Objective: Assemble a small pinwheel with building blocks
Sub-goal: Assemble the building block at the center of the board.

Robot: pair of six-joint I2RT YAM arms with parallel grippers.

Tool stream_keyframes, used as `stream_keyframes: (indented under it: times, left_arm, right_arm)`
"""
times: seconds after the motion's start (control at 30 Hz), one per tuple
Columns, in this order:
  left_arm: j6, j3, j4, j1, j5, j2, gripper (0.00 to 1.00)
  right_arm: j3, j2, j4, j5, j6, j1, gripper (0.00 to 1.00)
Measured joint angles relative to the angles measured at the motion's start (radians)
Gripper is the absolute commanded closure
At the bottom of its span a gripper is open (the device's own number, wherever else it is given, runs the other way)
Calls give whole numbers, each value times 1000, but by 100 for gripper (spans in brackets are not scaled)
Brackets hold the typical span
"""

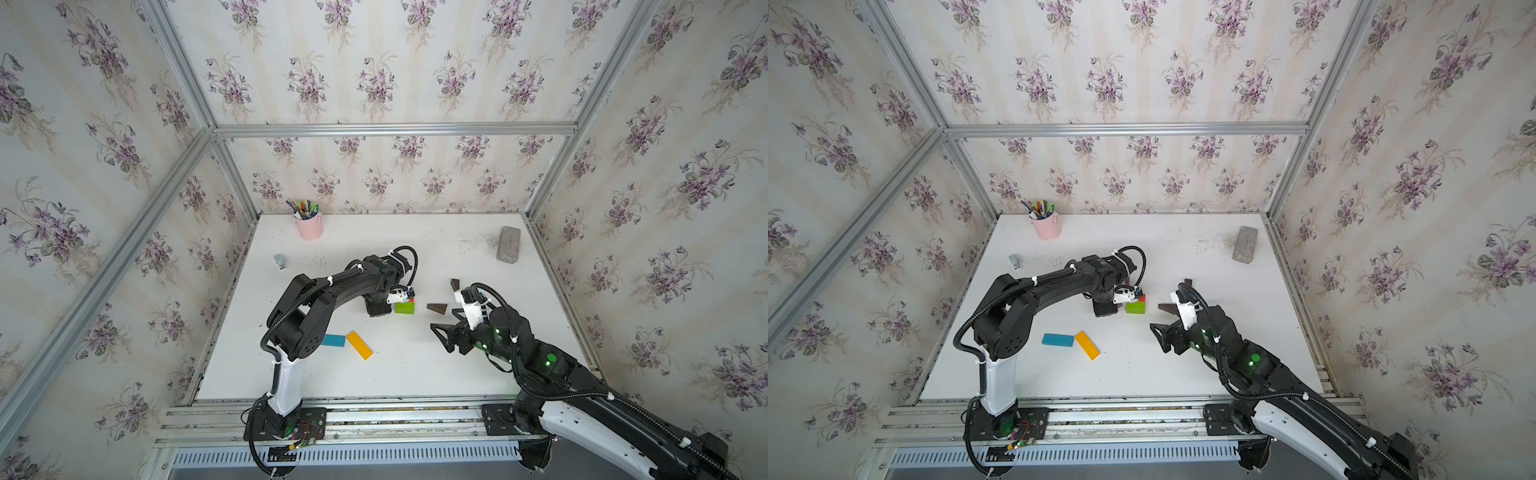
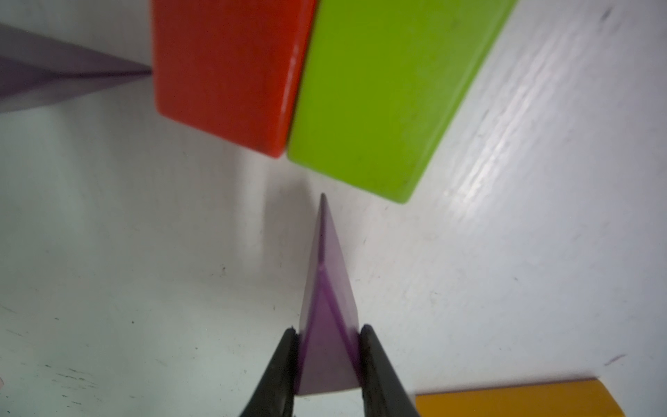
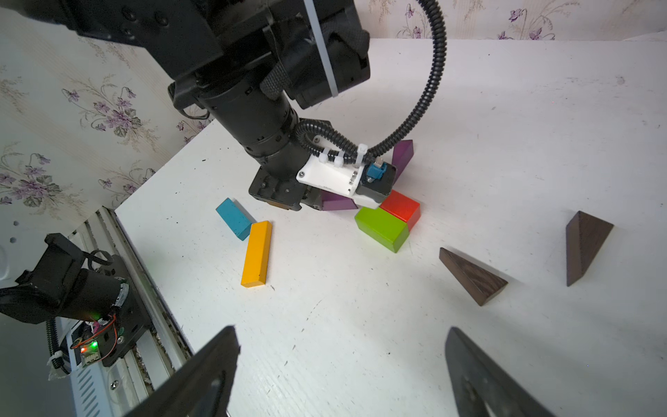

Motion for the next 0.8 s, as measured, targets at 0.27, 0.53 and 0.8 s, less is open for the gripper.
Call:
stream_keyframes:
  times: [0.27,0.53,0.8]
  left_arm:
    - [-13,23,0,19,15,8,80]
    - [-19,34,0,18,28,37,80]
    - [-19,53,-5,20,28,52,80]
  right_arm:
    - [-7,-15,2,0,0,-4,11]
    - [-7,-21,2,7,2,-5,10]
    - [-7,-23,2,8,11,-5,10]
